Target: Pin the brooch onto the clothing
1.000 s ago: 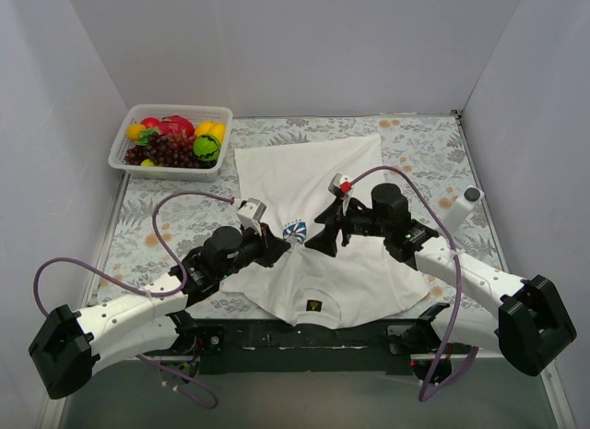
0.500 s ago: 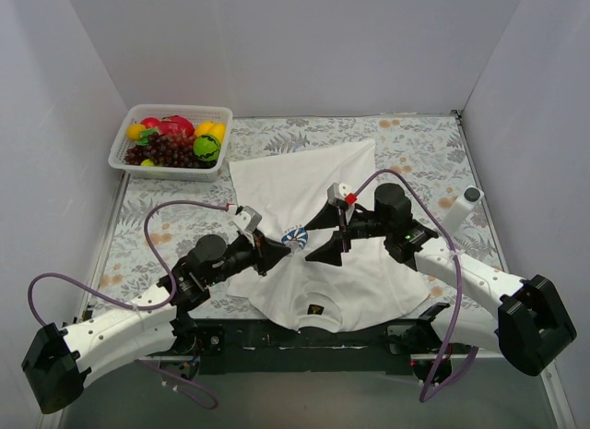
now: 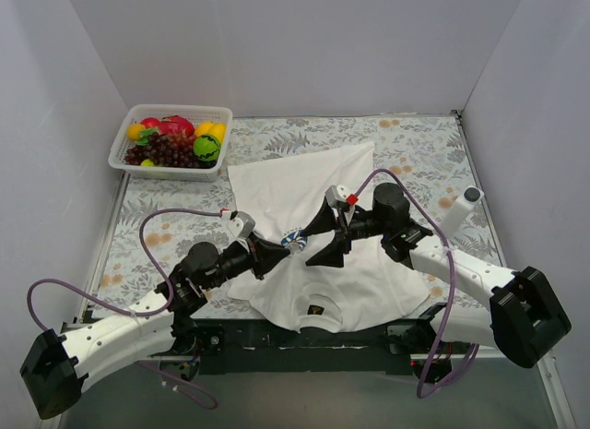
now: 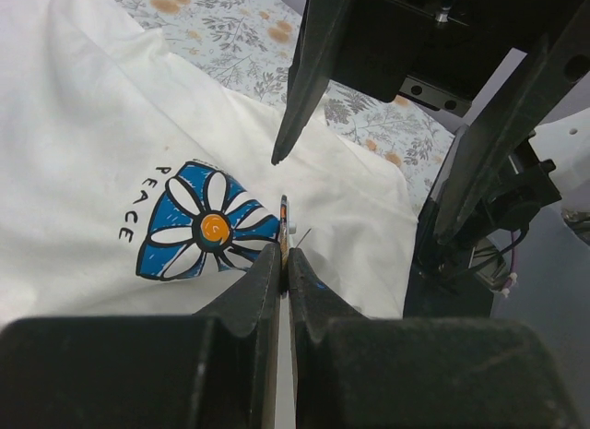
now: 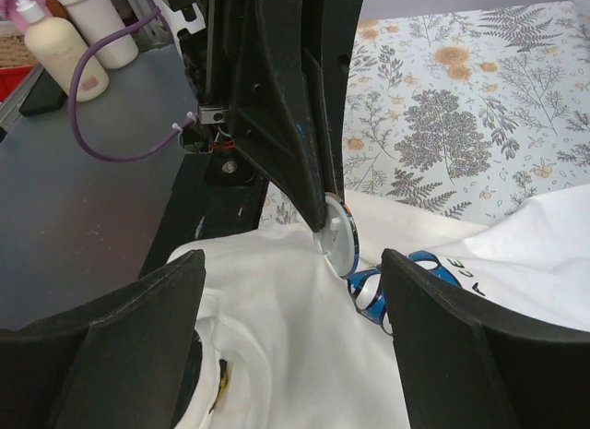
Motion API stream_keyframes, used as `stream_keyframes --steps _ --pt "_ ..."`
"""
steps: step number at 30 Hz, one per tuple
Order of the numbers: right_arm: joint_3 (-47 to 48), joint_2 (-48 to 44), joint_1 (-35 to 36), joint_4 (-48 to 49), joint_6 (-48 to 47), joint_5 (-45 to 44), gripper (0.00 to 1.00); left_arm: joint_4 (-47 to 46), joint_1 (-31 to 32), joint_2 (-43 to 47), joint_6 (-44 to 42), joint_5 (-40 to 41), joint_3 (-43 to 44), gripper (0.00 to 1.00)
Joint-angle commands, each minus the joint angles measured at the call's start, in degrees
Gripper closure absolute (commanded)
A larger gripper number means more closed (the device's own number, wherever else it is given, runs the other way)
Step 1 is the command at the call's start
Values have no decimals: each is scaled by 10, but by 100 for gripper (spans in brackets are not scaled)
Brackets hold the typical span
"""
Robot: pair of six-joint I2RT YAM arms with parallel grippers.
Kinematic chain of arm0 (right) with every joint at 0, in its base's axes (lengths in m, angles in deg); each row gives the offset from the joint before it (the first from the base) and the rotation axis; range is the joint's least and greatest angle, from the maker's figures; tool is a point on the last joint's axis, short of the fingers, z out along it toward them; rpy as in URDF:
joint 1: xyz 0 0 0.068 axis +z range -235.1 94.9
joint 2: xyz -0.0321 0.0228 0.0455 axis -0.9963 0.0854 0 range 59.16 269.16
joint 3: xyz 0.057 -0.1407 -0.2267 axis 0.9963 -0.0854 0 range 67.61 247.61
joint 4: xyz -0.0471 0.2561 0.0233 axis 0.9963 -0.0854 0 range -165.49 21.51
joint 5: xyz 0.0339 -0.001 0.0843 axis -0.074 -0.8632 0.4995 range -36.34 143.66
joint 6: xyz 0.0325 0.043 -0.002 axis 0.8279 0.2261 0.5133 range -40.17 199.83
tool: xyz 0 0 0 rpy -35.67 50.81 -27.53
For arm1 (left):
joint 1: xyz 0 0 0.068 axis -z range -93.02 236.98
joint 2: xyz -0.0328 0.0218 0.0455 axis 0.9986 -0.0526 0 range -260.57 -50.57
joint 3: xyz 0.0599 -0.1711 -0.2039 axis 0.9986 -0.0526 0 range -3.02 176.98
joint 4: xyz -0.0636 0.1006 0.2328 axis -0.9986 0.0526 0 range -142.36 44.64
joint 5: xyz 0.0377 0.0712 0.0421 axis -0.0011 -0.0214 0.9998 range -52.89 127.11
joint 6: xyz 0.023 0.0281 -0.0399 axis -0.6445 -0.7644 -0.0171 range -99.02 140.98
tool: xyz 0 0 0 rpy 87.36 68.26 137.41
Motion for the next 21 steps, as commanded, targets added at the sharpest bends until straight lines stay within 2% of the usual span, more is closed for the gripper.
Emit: stream_keyframes --steps 1,14,21 --pt "-14 4 2 51 22 1 17 -49 -1 9 -7 -29 -4 100" --pt "-12 34 17 95 55 -7 22 -80 -2 -5 -11 -54 -4 100" --pt "-7 52 26 96 58 4 29 -75 -1 -11 -15 -56 4 100"
